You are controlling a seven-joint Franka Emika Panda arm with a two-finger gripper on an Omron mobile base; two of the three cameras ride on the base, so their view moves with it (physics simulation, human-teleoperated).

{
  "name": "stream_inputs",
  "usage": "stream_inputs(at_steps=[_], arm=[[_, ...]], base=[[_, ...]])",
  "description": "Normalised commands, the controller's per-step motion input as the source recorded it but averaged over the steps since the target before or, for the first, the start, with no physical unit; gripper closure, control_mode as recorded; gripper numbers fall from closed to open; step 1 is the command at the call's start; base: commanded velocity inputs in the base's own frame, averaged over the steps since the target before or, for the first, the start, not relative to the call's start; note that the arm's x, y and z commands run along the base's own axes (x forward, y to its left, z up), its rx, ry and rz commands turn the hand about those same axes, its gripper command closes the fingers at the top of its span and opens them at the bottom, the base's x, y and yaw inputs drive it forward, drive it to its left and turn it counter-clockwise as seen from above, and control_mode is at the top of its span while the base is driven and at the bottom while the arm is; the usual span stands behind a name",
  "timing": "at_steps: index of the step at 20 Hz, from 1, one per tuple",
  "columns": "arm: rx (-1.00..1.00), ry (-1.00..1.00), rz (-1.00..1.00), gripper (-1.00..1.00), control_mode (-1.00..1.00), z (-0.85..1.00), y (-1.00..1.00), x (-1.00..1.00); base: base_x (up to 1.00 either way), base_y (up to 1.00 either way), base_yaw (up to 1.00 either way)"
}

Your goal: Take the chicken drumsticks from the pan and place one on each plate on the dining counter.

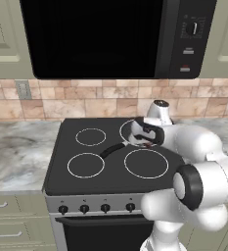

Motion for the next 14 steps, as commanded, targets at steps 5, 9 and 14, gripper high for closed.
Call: stream_inputs(at_steps=[5,9,14], arm=[[0.0,0.05,0.0,1.0,-1.0,0.51,-0.01,-0.71],[-0.03,0.06,0.0,1.0,-1.0,0.42,-0.02,-0.64],[0.01,-0.08,-0.05,1.0,-1.0,0.2,-0.07,-0.45]], base=[[0.0,0.0,0.0],[0.0,0.0,0.0],[0.0,0.0,0.0]])
